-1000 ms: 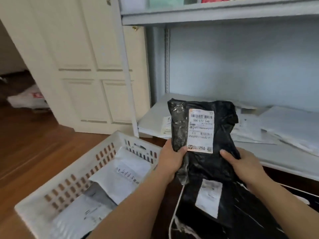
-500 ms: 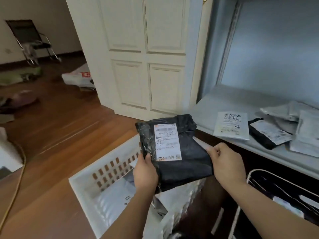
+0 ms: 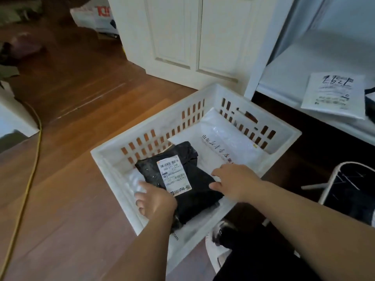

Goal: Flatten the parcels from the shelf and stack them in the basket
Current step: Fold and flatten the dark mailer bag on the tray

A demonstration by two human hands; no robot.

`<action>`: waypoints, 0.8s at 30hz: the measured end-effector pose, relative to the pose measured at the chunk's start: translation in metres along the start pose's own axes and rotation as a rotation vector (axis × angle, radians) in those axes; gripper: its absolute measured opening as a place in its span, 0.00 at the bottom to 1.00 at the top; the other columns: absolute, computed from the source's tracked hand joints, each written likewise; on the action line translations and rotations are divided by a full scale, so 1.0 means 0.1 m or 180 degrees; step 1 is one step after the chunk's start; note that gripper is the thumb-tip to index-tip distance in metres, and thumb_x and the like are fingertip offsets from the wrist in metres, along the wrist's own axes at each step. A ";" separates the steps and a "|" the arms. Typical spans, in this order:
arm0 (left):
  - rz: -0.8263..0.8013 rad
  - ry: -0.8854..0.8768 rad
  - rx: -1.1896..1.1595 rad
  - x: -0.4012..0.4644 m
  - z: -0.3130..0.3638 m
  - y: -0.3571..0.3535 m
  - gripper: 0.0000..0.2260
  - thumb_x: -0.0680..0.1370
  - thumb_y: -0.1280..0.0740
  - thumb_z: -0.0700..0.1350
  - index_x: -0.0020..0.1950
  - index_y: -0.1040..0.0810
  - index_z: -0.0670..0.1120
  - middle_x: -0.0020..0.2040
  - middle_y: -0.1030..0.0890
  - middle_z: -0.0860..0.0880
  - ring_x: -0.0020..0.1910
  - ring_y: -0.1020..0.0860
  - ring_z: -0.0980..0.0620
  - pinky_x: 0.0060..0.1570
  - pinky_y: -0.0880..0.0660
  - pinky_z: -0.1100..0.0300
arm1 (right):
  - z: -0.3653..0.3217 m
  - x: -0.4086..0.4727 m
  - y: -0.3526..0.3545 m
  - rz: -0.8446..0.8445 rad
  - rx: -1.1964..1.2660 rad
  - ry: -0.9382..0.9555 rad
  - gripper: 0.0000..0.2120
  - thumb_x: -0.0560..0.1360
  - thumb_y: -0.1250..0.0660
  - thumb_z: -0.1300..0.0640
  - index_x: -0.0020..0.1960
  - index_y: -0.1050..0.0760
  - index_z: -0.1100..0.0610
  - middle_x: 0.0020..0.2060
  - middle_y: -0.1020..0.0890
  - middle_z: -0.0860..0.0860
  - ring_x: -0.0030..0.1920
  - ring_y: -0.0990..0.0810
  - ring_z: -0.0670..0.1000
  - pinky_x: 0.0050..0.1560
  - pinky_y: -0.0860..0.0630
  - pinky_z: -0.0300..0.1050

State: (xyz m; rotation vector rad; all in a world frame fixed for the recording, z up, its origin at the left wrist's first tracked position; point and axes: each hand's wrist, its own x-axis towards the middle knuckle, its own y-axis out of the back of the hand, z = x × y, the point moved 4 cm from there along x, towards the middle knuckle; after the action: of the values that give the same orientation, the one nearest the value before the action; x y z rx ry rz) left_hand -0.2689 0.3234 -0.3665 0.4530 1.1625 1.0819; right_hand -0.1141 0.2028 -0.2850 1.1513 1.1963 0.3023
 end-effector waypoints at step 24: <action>-0.1293 -0.0980 0.2517 0.41 0.10 -0.94 0.45 0.67 0.47 0.79 0.72 0.71 0.64 0.66 0.84 0.51 0.66 0.80 0.34 0.57 0.56 0.18 | -0.04 0.52 -0.37 -0.0209 -0.0026 0.0208 0.23 0.81 0.45 0.42 0.70 0.33 0.54 0.67 0.28 0.54 0.65 0.29 0.57 0.62 0.30 0.52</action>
State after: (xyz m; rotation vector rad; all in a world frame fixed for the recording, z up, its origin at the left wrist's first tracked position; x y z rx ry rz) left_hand -0.2186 0.3178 -0.4558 0.9099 1.3006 0.1548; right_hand -0.1101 0.2254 -0.3443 1.0999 1.2866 0.2966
